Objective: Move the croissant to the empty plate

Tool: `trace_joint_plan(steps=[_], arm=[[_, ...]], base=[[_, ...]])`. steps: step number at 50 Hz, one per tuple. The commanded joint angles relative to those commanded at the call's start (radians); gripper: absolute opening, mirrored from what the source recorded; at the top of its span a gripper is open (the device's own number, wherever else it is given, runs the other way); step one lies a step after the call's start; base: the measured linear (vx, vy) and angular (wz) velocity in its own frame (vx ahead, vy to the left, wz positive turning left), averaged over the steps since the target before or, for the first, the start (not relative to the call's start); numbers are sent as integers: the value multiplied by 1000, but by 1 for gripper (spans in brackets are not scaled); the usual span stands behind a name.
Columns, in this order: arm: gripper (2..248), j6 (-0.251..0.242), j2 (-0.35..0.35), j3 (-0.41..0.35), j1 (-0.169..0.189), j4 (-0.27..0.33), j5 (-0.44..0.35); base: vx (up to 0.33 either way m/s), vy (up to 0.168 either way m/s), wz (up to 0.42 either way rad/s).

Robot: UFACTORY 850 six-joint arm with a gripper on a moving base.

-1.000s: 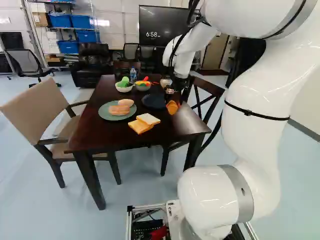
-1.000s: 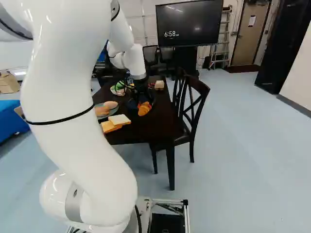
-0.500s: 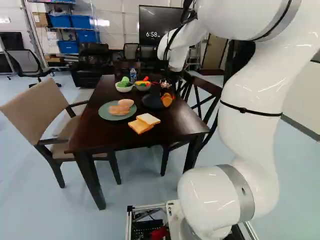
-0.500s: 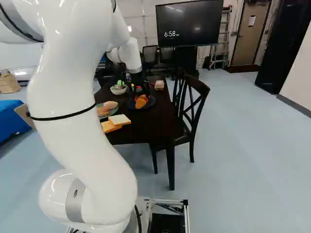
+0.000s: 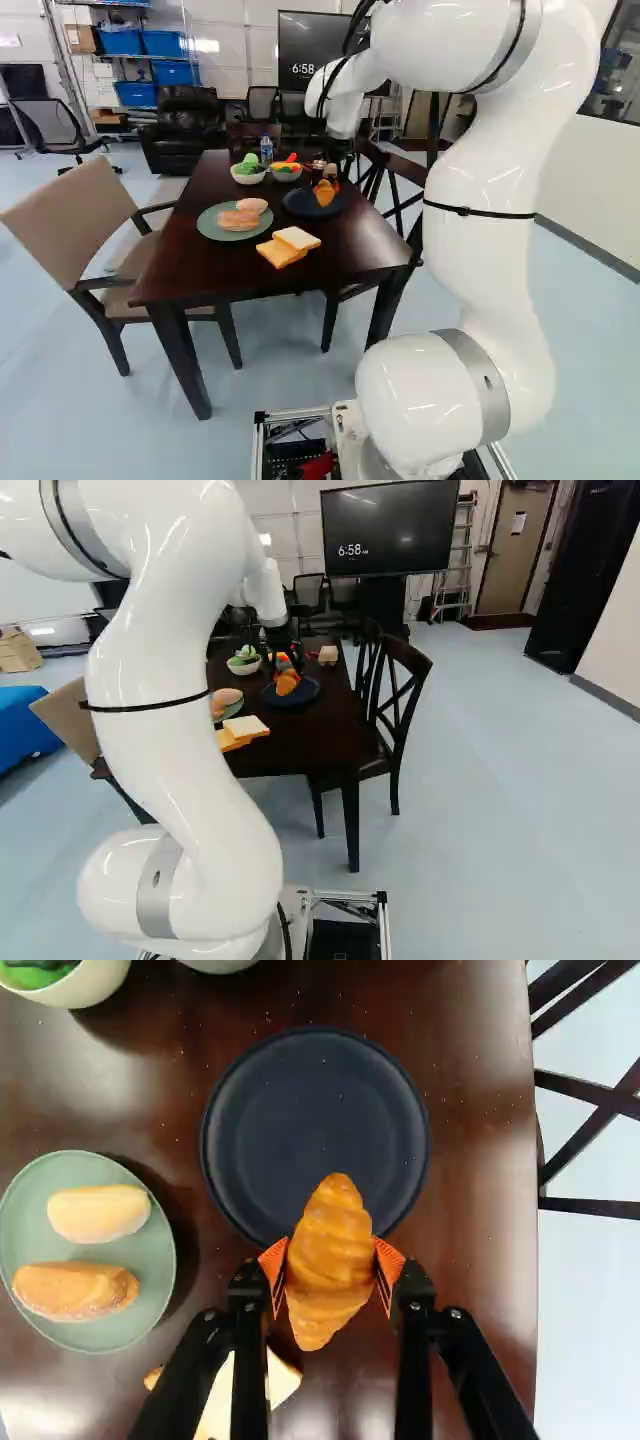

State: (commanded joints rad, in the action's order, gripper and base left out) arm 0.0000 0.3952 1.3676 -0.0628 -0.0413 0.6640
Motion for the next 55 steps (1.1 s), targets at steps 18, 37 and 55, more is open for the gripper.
trace_joint_plan(steps=[18,37,55], arm=[[129,0,89,104,-5,0,0],[129,0,217,228,-23,0,0],[129,0,308,307,-6,0,0]], base=[[0,0,0],[0,0,0],[0,0,0]])
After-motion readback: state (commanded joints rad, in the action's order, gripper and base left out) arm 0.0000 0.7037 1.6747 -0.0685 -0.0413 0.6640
